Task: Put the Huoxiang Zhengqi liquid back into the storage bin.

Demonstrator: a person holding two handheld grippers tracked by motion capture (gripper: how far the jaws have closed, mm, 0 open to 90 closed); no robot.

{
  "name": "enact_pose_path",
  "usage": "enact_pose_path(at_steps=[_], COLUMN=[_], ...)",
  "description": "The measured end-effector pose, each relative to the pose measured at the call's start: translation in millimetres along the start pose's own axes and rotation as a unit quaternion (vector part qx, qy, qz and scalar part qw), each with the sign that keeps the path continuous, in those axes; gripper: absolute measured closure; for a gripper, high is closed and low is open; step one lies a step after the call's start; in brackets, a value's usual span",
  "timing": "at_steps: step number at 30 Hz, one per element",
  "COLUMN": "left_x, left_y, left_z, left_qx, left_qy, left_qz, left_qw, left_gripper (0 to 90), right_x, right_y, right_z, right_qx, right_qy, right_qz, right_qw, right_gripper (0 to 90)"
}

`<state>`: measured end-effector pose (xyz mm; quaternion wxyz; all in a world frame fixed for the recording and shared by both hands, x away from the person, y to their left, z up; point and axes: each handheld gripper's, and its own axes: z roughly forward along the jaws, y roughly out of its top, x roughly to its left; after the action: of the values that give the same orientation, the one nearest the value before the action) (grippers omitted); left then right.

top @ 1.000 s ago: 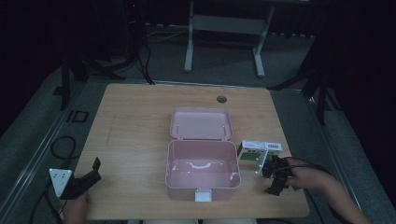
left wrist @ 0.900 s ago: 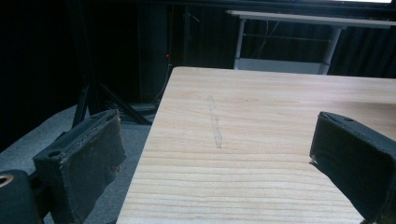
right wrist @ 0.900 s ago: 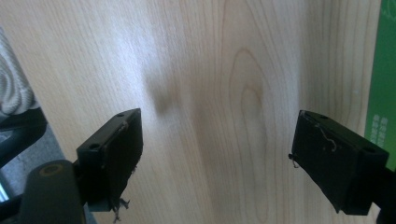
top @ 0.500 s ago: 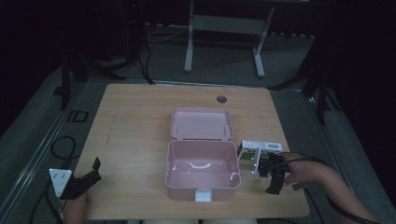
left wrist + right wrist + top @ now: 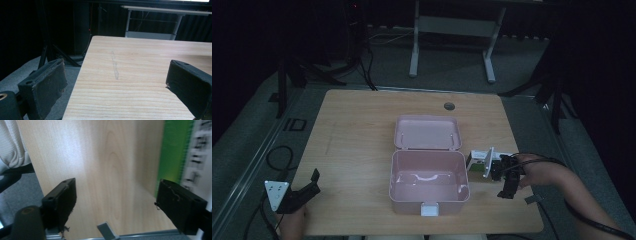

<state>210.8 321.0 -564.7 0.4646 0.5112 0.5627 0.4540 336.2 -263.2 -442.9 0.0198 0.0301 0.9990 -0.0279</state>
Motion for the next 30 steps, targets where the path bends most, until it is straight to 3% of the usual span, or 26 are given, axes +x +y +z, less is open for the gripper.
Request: enact_pose_path(at_steps=[13, 30], left_x=[0.1, -0.5], left_y=[0.1, 0.1], left_z=[0.1, 0.3], left_qx=[0.001, 0.001], left_qy=[-0.001, -0.004], left_qz=[0.0, 0.003], left_qw=[1.0, 1.0], left_gripper=[3.0, 2.9], right_x=[-33.4, -72.3], right_y=[-3.9, 5.0], right_z=[-32.6, -15.2], right_qx=[-0.026, -0.013], right_qy=[-0.019, -0.016], right_qz=[0.006, 0.0], right_qw=[0.9995, 0.9998], right_gripper=[23.6, 33.9])
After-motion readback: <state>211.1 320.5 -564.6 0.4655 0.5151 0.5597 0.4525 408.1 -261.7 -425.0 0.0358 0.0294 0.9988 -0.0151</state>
